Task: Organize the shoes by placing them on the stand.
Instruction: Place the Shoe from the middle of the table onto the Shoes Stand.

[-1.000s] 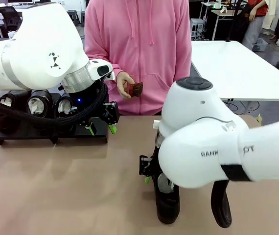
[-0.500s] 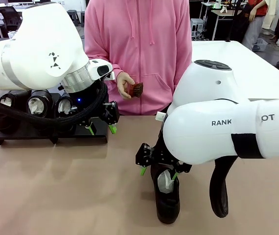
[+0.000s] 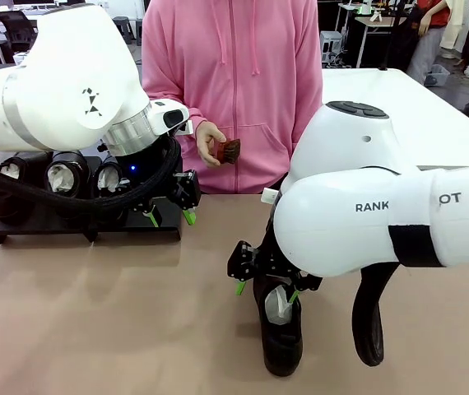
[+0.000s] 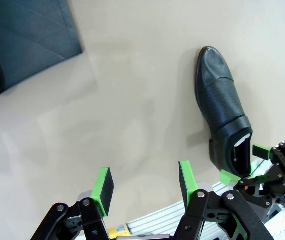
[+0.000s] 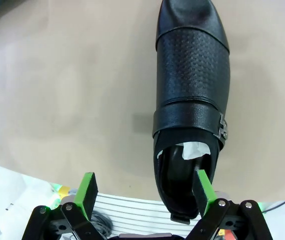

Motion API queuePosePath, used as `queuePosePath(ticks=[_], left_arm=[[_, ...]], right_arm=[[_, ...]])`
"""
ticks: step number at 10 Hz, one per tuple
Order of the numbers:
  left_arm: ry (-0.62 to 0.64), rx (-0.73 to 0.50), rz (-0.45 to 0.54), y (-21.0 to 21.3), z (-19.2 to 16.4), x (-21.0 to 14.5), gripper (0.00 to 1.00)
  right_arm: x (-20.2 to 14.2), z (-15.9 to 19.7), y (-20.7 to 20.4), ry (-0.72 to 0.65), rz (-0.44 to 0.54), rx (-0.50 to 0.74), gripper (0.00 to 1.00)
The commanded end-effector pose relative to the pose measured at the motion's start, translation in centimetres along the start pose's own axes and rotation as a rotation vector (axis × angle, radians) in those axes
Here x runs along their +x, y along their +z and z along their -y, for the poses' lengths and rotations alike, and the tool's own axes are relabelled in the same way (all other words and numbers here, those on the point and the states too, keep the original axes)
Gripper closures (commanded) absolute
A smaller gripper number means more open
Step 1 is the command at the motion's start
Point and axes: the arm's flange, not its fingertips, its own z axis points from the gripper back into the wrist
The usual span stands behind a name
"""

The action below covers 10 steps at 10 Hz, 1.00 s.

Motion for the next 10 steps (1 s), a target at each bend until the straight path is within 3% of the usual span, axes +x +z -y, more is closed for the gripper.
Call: queuePosePath(ticks=[1, 2, 3, 4, 5, 6, 8, 10], left_arm=[[-0.002, 0.006, 0.000, 0.3, -0.2, 0.0, 0.31], [-0.002, 0.006, 0.000, 0.3, -0.2, 0.0, 0.31], [-0.002, 0.006, 0.000, 0.3, -0.2, 0.0, 0.31], [-0.002, 0.006, 0.000, 0.3, -0.2, 0.0, 0.31], [-0.002, 0.006, 0.000, 0.3, -0.2, 0.0, 0.31], [-0.002, 0.006, 0.000, 0.3, -0.2, 0.0, 0.31], [-0.002, 0.006, 0.000, 0.3, -0.2, 0.0, 0.31], [0.000, 0.000, 0.000, 0.0, 0.0, 0.0, 0.31]], right_arm=[[0.1, 0.0, -0.1, 0.002, 0.006, -0.003, 0.00], [0.0, 0.0, 0.0, 0.000, 0.000, 0.000, 0.00], [-1.2, -0.3, 1.7, 0.095, 0.051, -0.008, 0.00], [-1.3, 0.8, 5.0, 0.107, 0.154, 0.001, 0.00], [-1.4, 2.8, 8.6, 0.083, 0.258, 0.004, 0.00], [-0.8, 4.8, 10.8, 0.064, 0.295, 0.006, 0.00], [1.2, 9.9, 13.7, -0.016, 0.341, 0.036, 0.00], [4.2, 16.7, 13.9, -0.185, 0.317, -0.062, 0.00]])
